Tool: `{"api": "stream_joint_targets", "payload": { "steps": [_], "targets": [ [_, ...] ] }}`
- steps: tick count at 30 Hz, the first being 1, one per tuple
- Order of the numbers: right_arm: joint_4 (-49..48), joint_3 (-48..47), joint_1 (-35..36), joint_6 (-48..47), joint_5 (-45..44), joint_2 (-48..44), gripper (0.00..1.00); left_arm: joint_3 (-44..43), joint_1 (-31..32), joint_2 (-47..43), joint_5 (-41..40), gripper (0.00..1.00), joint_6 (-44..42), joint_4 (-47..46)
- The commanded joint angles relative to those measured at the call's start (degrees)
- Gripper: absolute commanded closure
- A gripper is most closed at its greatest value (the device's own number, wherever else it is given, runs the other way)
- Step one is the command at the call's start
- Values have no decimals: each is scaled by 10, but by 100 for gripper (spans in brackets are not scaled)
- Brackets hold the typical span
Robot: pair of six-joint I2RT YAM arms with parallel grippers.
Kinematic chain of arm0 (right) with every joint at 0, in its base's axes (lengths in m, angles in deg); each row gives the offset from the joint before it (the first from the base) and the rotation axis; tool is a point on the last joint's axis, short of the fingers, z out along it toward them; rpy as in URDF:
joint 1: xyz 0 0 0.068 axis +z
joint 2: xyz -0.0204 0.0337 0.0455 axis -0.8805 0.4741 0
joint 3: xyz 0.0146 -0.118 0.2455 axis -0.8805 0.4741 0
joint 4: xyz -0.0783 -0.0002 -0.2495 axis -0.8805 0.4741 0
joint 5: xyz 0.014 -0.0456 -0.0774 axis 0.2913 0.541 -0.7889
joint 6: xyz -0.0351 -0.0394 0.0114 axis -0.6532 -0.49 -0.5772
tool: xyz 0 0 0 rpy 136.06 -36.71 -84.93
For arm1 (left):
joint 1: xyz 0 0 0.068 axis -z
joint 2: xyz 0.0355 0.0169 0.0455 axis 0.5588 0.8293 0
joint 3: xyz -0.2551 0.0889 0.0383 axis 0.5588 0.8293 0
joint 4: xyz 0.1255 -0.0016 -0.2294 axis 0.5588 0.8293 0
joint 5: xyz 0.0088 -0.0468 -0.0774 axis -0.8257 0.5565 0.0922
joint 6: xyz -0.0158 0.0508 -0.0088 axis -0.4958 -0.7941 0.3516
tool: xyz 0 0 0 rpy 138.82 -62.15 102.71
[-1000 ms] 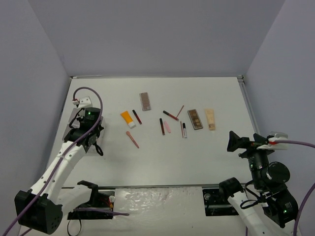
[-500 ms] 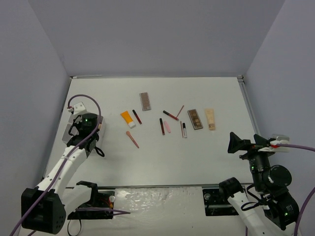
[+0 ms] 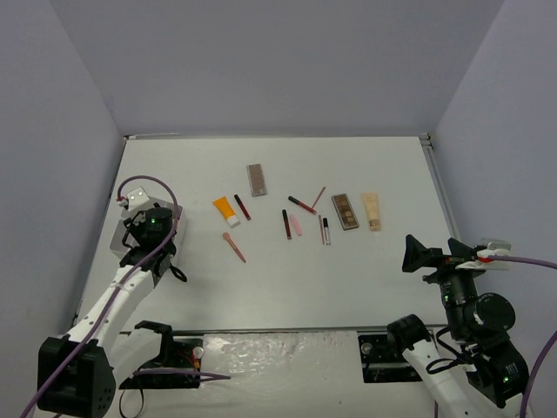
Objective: Organize the makeup
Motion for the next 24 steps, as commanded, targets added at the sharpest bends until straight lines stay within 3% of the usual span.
{"api": "stream_joint_targets", "payload": {
  "steps": [1,5,10,15,24],
  "targets": [
    [-47,1,5,-6,-3,6,0,-26,-1,-22,1,58,12,-18],
    [-46,-1,5,-6,-4,15,0,-69,35,-16,61,53,8,23],
    [-46,-9,5,-6,-2,36,0,-166,132,60,100,42,48,83],
    [-45,-12,5,-6,-4,49,0,-262,263,194,110,34,102,101],
    [-46,-9,6,-5,-4,50,0,-518,374,452,99,36,190,152]
  ]
}}
